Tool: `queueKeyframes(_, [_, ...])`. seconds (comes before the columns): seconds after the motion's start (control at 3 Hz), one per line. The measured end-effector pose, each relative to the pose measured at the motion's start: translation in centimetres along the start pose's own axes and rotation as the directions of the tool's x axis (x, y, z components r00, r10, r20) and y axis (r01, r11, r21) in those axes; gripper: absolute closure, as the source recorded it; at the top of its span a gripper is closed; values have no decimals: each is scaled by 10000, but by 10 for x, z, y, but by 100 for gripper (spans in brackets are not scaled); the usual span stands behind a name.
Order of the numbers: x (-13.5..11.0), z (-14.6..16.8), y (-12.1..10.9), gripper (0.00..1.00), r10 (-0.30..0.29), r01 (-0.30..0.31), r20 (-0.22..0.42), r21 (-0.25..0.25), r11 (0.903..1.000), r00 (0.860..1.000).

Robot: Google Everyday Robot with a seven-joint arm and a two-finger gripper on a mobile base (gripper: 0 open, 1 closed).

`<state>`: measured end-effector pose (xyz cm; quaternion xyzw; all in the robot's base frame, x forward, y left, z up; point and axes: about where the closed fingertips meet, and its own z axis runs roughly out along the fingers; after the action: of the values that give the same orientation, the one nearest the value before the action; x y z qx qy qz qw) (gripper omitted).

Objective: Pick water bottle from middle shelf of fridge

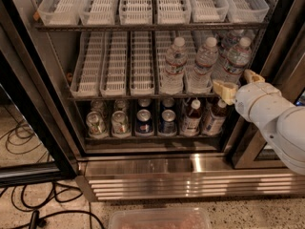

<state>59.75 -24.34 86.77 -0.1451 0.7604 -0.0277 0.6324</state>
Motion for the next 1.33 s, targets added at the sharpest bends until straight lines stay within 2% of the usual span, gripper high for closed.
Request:
queueKeyframes(0.67, [1,21,-17,38,187,-216,381,756,9969,9991])
queueKeyframes(1.33, [-1,34,-26,39,309,-382,624,1199,9920,9976])
